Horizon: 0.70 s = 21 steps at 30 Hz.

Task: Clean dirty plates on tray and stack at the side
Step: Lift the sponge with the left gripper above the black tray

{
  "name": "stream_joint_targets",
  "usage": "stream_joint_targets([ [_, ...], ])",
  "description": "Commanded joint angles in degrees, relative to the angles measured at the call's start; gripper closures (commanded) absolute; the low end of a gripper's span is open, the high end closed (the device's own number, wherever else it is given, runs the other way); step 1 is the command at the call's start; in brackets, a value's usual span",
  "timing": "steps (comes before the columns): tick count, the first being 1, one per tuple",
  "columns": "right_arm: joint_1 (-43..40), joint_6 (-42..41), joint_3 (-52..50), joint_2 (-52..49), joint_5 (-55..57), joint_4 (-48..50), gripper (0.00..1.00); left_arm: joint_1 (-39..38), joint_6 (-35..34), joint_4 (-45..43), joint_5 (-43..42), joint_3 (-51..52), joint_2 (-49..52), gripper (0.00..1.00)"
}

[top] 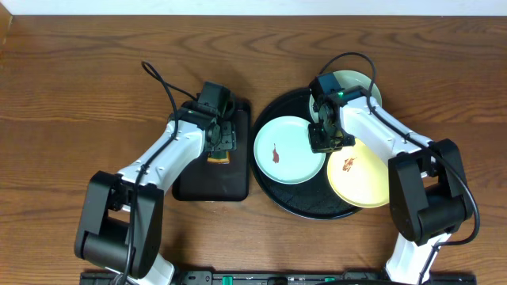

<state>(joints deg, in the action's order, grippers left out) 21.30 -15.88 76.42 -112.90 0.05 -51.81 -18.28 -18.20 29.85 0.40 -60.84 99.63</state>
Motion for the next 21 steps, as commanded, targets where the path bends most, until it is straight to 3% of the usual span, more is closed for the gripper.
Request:
stream_joint_targets([
  [1,0.3,0.7,-0.4,-0.6,0.6,-0.1,0.97,0.2,-0.2,-0.9,0.7,1.8,-0.6,0.27],
  [19,0.3,0.7,-0.4,-0.6,0.6,0.0,0.95,0.2,-2.9,-5.2,0.3,5.8,-0.4,0.31],
  [21,0.3,0.7,-0.4,-0.6,0.6,0.0,0.95,0.2,-2.9,-5.4,0.3,5.8,-0.4,0.38],
])
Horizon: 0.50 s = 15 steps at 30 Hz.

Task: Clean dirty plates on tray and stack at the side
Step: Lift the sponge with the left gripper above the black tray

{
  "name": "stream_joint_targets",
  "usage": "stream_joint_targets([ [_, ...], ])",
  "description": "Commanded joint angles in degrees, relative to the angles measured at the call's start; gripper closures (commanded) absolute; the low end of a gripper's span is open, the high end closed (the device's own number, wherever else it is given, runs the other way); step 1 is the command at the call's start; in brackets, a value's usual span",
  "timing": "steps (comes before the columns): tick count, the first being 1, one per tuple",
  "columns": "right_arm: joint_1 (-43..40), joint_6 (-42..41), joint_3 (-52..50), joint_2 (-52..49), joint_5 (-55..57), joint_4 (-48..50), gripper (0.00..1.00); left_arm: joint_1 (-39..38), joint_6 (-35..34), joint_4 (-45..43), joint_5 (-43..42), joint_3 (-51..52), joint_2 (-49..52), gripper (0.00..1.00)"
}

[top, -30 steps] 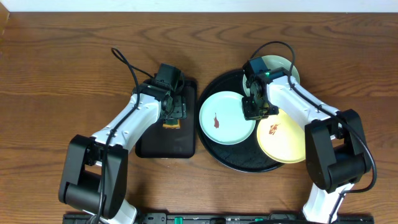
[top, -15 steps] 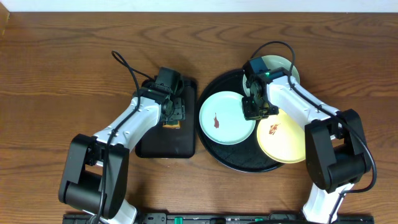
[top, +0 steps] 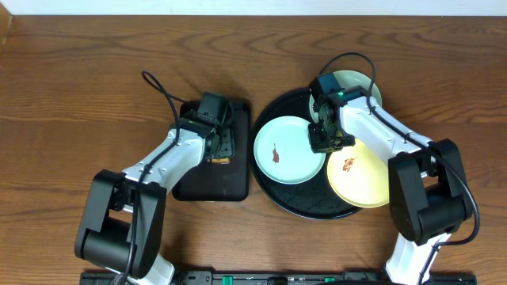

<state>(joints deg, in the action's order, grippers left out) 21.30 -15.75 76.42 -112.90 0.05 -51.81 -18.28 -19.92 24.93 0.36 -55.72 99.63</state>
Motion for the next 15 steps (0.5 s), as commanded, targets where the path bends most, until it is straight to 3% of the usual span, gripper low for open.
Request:
stream_joint_targets([
  [1,0.3,0.6,-0.4,-0.6,0.6,0.0,0.95,0.2,-1.2,-0.8,0.3,0.7,-0.4,0.41],
  [4,0.3,0.6,-0.4,-0.6,0.6,0.0,0.95,0.2,-1.2,-1.7,0.3,0.6,-0.4,0.41],
  [8,0.3,0.6,-0.4,-0.6,0.6,-0.1,0.95,0.2,-1.2,-2.0,0.3,0.6,-0.4,0.50],
  [15,0.3,0.6,-0.4,-0.6,0.6,-0.1,0.95,0.2,-1.2,-0.9,-0.1,0.7,-0.4,0.48],
])
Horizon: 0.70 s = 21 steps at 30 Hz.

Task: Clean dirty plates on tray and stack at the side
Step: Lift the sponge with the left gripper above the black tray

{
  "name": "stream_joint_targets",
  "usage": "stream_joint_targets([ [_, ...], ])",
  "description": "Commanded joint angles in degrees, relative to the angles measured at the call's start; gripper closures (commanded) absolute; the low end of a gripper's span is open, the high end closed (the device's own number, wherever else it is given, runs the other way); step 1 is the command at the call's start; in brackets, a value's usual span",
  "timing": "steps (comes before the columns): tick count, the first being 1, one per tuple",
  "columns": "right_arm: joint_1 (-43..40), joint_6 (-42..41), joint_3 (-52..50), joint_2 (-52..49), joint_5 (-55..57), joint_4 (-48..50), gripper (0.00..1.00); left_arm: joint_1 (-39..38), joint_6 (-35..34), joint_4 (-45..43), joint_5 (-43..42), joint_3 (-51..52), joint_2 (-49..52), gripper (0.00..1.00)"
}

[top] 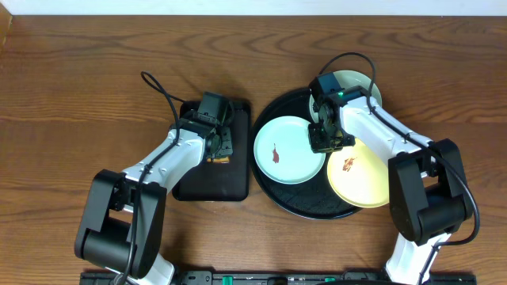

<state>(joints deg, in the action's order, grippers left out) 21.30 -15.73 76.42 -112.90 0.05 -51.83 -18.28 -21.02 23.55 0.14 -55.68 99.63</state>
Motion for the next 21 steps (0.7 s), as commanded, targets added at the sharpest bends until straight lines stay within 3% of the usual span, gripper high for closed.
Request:
stream_joint_targets([
  [1,0.3,0.6,-0.4,-0.6,0.6,-0.1,0.95,0.2,-0.1,0.5,0.1,0.7,-0.4,0.48],
  [18,0.3,0.6,-0.4,-0.6,0.6,-0.1,0.95,-0.5,-0.1,-0.1,0.1,1.2,-0.4,0.44],
  [21,0.3,0.6,-0.4,-0.6,0.6,-0.1,0.95,-0.5,-0.1,-0.4,0.1,1.2,-0.4,0.49],
])
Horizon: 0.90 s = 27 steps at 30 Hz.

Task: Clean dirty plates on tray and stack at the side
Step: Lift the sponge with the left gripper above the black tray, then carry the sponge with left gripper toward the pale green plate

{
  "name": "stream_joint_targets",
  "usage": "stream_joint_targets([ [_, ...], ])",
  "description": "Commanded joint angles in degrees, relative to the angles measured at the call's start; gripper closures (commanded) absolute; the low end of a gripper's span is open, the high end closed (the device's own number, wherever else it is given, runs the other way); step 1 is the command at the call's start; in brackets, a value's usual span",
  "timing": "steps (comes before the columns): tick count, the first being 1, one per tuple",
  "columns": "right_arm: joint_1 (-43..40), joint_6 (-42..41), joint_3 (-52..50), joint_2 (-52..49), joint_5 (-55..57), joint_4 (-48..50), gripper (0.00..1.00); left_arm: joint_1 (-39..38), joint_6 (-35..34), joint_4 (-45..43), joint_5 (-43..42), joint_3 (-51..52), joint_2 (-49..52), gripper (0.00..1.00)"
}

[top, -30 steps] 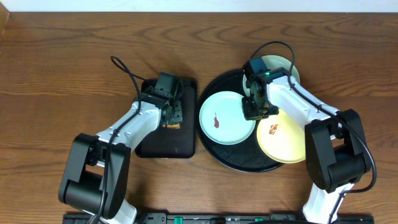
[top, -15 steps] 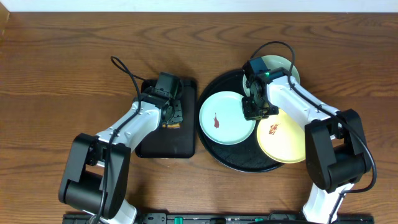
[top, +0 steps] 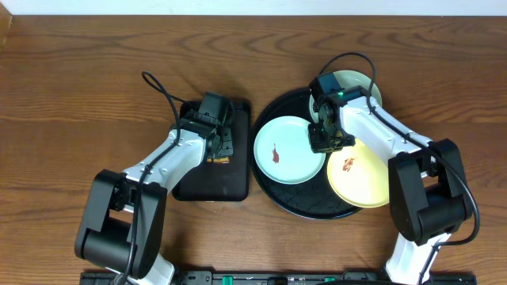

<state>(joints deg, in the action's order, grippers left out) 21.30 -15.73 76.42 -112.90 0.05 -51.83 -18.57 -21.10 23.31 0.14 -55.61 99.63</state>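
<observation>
A round black tray (top: 295, 204) holds three plates. The mint plate (top: 283, 150) on its left carries a small red stain. The yellow plate (top: 360, 184) at the right is stained too, and a pale green plate (top: 360, 81) shows at the back behind the arm. My right gripper (top: 323, 141) sits on the mint plate's right rim and looks closed on it. My left gripper (top: 219, 147) is low over a tan sponge (top: 218, 158) on the small black rectangular tray (top: 210, 186). Its fingers hide most of the sponge, so their gap cannot be made out.
Brown wooden table (top: 79, 95) all around. The two trays nearly touch in the middle. The right arm's cable (top: 348, 57) loops over the back of the round tray, and the left arm's cable (top: 162, 87) lies behind the rectangular tray.
At first my left gripper stood over the sponge on the rectangular tray, slightly further back. By 1.2 s ago it had shifted a little forward onto the sponge and has stayed there. My right gripper has stayed at the mint plate's rim throughout.
</observation>
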Motion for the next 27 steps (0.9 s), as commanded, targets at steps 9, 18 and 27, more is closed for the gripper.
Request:
stream_joint_targets([
  [9,0.3,0.6,-0.4,-0.6,0.6,0.0,0.94,-0.2,1.4,2.0,0.1,0.4,-1.0,0.92],
  [18,0.3,0.5,-0.4,-0.6,0.6,0.0,0.93,-0.2,7.1,6.7,0.6,-0.6,-14.2,0.92],
  [27,0.3,0.6,-0.4,-0.6,0.6,0.0,0.91,-0.1,7.1,17.0,1.0,-5.9,-18.9,0.93],
])
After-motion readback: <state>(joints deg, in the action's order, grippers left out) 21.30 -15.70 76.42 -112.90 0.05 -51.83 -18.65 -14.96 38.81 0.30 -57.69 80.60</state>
